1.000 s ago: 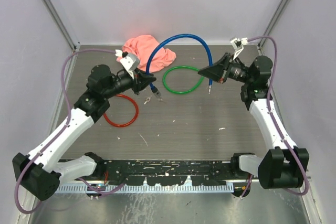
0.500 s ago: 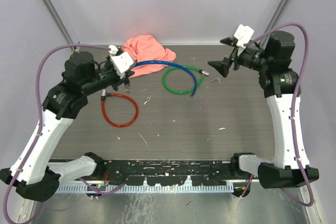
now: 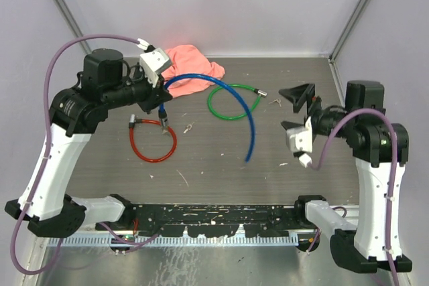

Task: Lock with the key
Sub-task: Lock the lock.

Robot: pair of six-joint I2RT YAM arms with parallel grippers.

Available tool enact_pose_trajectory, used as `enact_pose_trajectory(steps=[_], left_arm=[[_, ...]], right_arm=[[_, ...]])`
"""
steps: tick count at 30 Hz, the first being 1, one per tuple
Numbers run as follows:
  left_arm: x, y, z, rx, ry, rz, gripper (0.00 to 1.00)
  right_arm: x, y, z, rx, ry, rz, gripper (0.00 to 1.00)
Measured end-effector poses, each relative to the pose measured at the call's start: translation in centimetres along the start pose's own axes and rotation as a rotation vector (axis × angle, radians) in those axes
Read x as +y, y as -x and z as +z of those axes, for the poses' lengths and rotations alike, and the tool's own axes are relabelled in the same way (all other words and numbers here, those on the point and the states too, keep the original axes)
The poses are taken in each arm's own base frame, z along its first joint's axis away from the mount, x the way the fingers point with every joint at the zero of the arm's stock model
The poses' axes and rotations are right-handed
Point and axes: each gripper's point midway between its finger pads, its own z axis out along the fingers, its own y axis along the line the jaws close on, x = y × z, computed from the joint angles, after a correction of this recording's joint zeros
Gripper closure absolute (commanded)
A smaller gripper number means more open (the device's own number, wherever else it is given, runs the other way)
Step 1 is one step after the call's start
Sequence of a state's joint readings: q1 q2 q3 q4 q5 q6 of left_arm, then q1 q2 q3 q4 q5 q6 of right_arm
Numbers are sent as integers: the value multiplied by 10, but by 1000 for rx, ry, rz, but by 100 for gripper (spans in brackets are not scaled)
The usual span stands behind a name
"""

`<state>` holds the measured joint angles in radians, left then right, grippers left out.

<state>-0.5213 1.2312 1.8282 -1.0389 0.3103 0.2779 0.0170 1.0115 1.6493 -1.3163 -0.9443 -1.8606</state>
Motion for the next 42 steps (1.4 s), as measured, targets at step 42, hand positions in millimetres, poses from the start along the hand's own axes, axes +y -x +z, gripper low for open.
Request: enact_pose_trajectory(steps=[42], left_arm=[[-89,3,19,174,-394,-151,100]], right_arm=[[107,11,124,-180,-7,-557,0]])
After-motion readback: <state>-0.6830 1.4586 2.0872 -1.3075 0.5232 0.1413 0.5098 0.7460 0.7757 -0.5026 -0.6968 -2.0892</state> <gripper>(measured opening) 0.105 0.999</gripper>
